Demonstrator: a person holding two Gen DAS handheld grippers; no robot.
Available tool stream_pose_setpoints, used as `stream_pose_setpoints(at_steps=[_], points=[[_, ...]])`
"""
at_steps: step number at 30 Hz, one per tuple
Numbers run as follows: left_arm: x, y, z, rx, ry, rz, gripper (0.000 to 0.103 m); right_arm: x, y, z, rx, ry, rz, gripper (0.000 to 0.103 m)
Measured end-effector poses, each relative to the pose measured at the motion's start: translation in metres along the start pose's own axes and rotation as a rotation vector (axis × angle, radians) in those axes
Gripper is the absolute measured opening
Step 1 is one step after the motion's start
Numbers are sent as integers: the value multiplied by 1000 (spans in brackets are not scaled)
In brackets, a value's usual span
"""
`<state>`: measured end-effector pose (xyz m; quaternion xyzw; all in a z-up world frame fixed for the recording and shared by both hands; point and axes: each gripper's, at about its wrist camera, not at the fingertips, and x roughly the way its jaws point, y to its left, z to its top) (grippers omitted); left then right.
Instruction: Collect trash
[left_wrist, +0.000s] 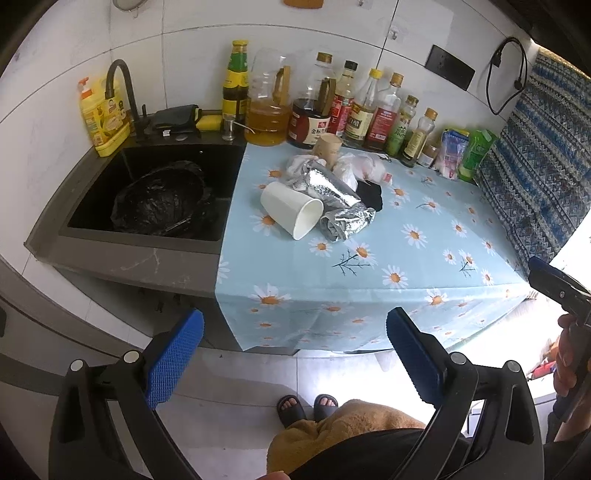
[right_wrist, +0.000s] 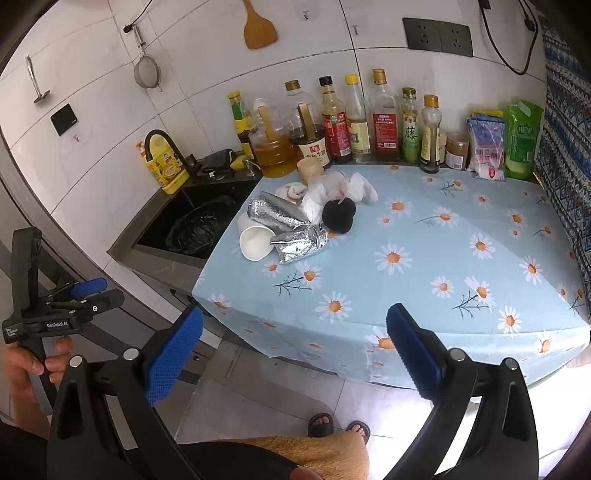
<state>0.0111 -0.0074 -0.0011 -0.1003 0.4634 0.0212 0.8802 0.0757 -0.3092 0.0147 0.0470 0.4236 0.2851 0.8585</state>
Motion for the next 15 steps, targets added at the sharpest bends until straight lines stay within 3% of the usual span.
stream_pose_setpoints(at_steps=[15], points=[[3,-7,-3,-11,7,-15,96,2,-12,3,16,28,2,98]])
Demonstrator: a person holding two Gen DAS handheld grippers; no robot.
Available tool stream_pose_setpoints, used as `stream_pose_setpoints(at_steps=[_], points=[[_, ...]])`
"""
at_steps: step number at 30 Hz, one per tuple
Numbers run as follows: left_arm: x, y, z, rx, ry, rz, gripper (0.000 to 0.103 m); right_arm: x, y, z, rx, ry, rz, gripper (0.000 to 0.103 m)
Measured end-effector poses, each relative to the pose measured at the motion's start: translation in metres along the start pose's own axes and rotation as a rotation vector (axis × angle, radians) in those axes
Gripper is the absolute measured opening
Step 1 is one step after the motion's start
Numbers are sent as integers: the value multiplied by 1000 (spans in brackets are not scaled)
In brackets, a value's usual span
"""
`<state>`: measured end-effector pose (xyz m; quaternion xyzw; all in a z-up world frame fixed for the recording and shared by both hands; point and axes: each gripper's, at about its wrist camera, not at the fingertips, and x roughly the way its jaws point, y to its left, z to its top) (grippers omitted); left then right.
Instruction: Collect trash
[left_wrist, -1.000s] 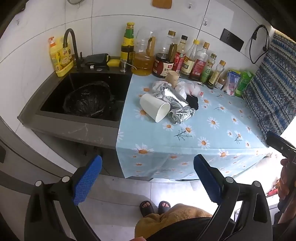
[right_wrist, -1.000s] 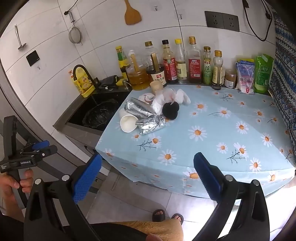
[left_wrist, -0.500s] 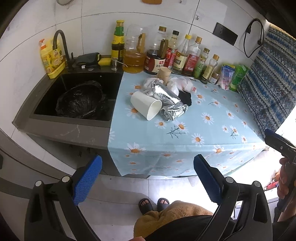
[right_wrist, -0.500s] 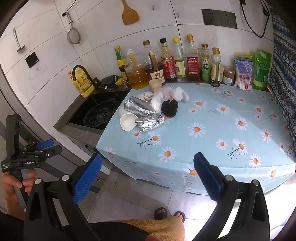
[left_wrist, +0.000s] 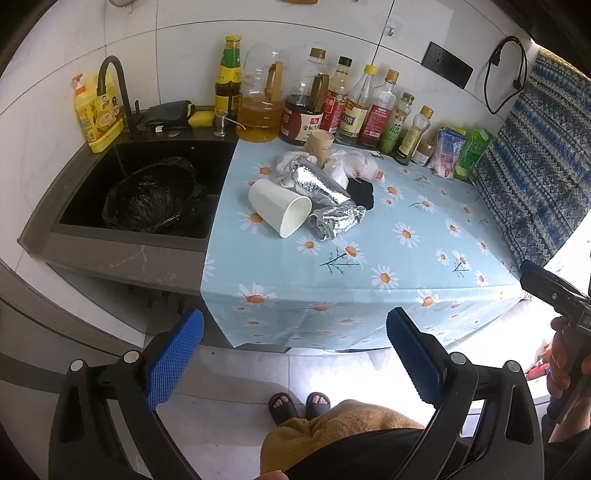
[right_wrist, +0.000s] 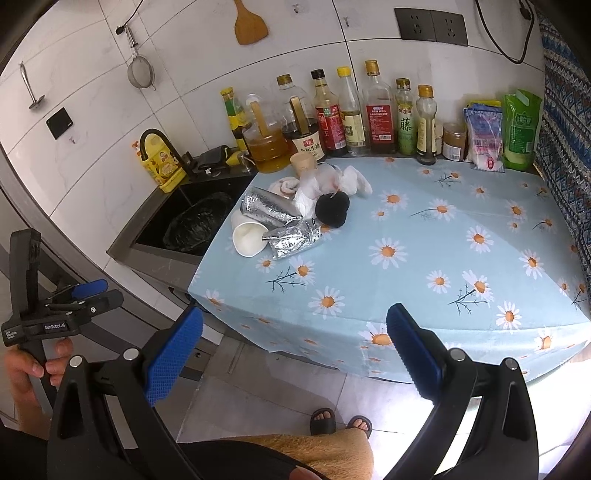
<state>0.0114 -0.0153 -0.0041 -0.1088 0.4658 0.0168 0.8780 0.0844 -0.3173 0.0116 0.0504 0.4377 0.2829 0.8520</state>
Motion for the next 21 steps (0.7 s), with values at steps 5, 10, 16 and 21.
stream_pose_setpoints(at_steps=[5,10,16,21], points=[[1,-2,1,-22,9,-4,96,3,1,3,-7,10,6,99],[2,1,3,-24,13,-10,96,5,3,4,-10,13,8,99],[3,3,3,-15,18,-18,96,9,6,4,-7,16,10,98],[3,5,3,-9,19,-25,96,9,5,4,-7,17,7,98]])
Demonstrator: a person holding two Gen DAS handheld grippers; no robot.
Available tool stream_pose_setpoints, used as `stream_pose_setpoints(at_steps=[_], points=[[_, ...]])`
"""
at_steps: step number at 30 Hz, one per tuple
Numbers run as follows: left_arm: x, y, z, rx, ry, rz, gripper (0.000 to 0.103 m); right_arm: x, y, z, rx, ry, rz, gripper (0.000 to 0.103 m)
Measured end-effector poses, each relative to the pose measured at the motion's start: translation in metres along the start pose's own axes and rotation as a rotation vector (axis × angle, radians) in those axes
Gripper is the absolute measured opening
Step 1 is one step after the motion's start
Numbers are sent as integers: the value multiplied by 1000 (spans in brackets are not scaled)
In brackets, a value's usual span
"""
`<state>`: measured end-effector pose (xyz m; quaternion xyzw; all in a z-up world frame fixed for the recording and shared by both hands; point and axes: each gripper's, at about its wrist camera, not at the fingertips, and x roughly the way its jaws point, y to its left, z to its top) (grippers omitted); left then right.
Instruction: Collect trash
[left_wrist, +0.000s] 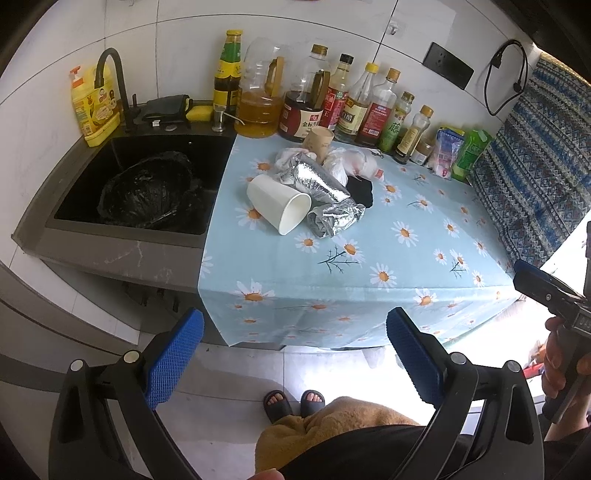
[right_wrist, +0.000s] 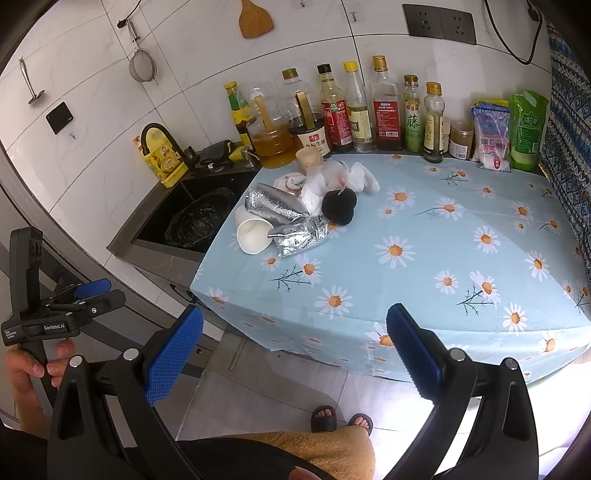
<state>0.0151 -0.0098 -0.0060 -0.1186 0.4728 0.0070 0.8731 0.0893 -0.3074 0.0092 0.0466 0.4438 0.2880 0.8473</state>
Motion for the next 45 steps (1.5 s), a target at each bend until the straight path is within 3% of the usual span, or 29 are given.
stream_pose_setpoints(at_steps=[25,34,45], points=[[12,16,13,-16,48,-62,96,18,10,12,20,17,-5,98],[26,32,20,-101,43,-69,96,40,5,46,-36,23,-18,98],[68,48,56,-216,71,-109,96,100,-18,117,-80,59,-7,98]])
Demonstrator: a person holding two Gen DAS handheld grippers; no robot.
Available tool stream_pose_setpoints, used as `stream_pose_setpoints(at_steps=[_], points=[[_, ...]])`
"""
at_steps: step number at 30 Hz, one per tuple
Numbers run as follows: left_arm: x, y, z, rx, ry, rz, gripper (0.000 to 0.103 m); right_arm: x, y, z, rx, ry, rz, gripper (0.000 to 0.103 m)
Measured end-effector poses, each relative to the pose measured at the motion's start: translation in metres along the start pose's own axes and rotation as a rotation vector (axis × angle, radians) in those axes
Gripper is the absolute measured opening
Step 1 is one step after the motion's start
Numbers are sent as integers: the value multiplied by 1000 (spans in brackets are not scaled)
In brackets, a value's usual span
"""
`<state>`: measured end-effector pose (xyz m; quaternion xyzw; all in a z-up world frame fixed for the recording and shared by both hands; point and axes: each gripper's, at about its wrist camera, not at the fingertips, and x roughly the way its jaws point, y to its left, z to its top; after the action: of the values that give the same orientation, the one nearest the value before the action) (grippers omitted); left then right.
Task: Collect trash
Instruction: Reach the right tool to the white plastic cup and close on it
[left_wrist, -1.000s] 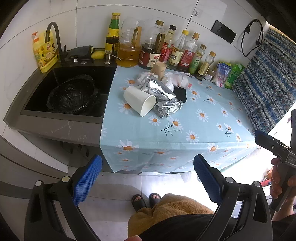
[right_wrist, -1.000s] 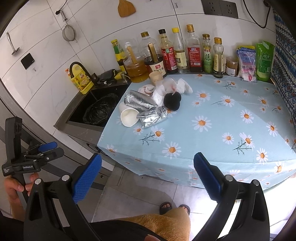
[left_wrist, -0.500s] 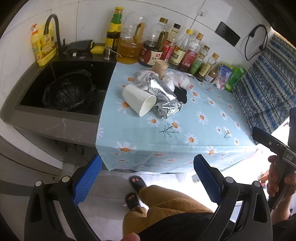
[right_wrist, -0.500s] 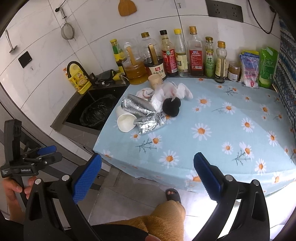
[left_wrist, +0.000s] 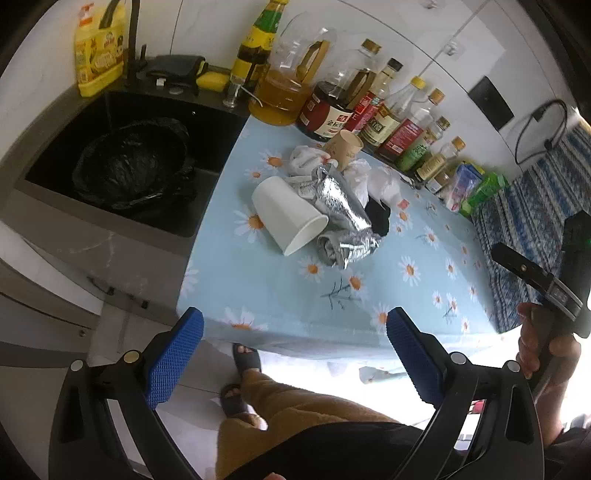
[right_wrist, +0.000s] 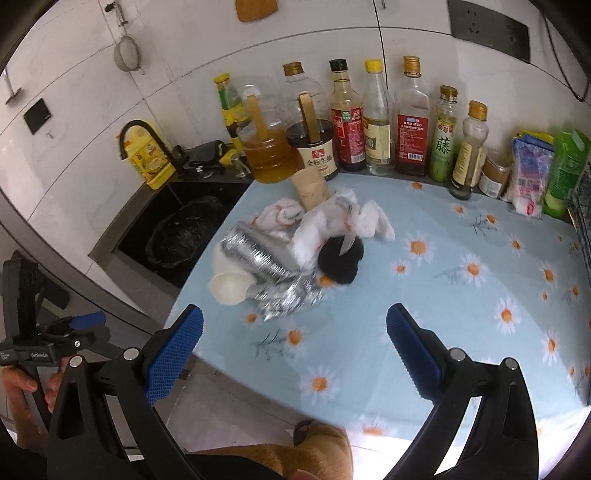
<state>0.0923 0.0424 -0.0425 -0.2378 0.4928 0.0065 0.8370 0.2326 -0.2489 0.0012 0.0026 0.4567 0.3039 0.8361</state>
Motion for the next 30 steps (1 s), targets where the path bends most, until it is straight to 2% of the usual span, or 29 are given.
stream_pose_setpoints(at_steps=[3,8,10,12,14,15,17,19,20,24,27,28,30], points=[[18,0,13,-24,19,1,96,24,-16,23,5,24,5,97],[43,-1,35,-61,35,8,96,63,-36,49,-8,61,15,88],[51,-4,42,-75,38,9,96,79,-40,56,-27,77,16,81],[59,-8,48,-75,44,21,96,98,-46,63,-38,97,19,80],[66,-12,52,-75,52,35,96,116,-52,69,-37,119,24,72],[69,-14,54,-77,56,40,96,122,-54,70,-36,129,28,63],[74,-16,57,-84,65,44,96,136,-58,71,-42,153,24,61],[78,-16,58,-88,69,50,96,147,-61,73,-53,168,27,47],[80,-16,61,-93,71,49,96,151,-62,73,-50,175,27,45],[84,-19,61,-100,76,54,96,165,-69,76,-41,198,27,23],[88,-19,63,-107,80,59,96,170,-73,78,-32,203,31,11],[89,-18,63,-112,83,59,96,170,-74,78,-27,204,28,4],[91,-18,64,-114,87,60,96,171,-76,79,-16,201,27,2]])
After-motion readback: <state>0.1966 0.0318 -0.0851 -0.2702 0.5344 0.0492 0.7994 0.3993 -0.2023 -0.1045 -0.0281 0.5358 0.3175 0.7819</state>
